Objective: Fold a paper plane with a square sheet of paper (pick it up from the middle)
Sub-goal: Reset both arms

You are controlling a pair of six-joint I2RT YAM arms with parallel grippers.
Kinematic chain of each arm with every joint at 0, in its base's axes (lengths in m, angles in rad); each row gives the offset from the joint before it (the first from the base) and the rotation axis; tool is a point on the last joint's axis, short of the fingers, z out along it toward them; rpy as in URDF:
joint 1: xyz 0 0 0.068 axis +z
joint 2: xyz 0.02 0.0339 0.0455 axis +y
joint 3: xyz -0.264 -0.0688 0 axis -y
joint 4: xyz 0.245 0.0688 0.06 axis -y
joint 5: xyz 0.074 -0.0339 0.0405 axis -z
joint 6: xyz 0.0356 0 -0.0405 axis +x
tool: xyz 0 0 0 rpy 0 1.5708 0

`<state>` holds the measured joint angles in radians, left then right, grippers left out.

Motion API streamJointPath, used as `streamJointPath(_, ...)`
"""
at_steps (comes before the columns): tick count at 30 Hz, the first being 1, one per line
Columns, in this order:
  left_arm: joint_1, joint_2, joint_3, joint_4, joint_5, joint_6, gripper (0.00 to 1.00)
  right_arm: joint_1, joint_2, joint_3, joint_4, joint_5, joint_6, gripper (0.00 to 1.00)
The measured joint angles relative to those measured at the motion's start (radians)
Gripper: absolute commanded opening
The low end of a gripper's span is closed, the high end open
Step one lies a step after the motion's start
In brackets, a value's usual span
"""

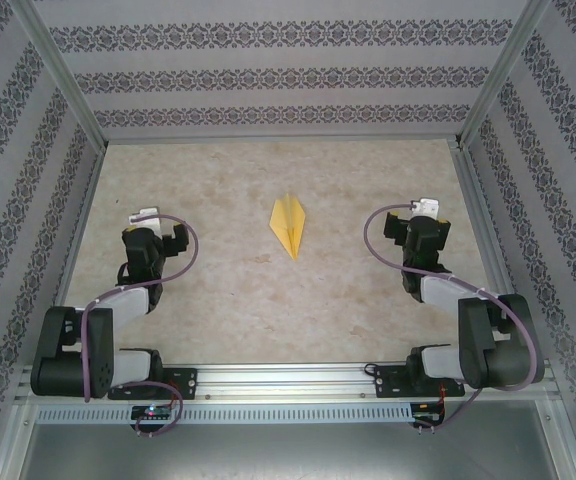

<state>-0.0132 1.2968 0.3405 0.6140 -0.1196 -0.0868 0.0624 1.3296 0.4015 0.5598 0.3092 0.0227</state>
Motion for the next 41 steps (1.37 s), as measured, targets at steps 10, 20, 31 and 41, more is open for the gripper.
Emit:
streamJointPath(10, 0.000, 0.154, -0.002, 0.171, 0.123, 0.037, 1.00, -0.054, 0.105, -0.025, 0.230, -0.092, -0.009, 0.98)
streamJointPath(20, -0.013, 0.260, 0.018, 0.251, 0.113, 0.062, 1.00, -0.065, 0.162, -0.025, 0.278, -0.121, -0.006, 0.98)
streamJointPath(31, -0.049, 0.261, 0.059, 0.227, 0.062, 0.090, 1.00, -0.065, 0.162, -0.025, 0.280, -0.122, -0.006, 0.98)
streamJointPath(41, -0.049, 0.261, 0.060, 0.218, 0.061, 0.099, 1.00, -0.065, 0.162, -0.025, 0.281, -0.129, -0.006, 0.98)
